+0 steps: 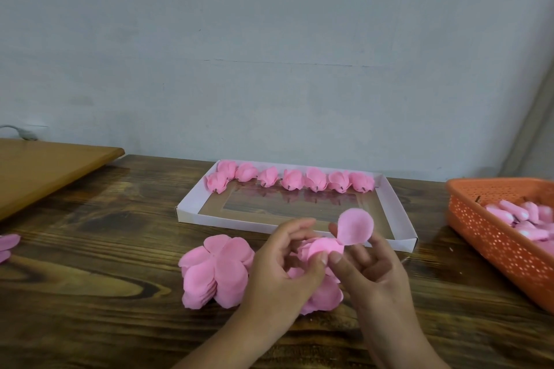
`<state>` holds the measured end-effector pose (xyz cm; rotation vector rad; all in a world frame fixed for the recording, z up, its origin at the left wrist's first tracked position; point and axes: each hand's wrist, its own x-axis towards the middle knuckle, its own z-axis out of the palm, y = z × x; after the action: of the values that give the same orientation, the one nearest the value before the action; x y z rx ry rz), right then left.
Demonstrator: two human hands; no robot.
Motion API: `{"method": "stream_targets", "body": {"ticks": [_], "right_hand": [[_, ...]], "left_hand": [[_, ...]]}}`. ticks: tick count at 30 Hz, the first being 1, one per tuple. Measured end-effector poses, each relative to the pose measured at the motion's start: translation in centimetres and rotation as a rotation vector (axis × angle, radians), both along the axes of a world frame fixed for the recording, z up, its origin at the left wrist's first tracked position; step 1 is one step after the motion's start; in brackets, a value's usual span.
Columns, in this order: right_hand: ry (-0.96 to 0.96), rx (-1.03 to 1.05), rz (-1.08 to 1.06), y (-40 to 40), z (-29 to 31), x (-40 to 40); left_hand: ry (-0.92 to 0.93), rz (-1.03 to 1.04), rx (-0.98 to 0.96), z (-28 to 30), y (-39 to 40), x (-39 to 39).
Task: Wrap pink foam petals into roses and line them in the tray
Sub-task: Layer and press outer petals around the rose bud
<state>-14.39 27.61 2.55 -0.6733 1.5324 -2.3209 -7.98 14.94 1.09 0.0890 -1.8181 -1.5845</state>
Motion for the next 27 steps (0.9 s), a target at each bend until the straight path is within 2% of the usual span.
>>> {"method": "stream_targets", "body": {"ticks": [8, 12, 27], "right_hand": [[0.122, 0.012, 0.032, 0.0, -0.6, -0.1], [0.014, -0.050, 0.109, 0.2, -0.5, -0.2], [-0.074, 0.001, 0.217, 0.5, 0.4, -1.0]], "left_hand": [[0.009, 0.039, -0.036, -0.2, -0.1, -0.2], [-0.002, 0.048, -0.047, -0.2, -0.2, -0.1], [0.011, 0.026, -0.177, 0.6, -0.2, 0.6]]}}
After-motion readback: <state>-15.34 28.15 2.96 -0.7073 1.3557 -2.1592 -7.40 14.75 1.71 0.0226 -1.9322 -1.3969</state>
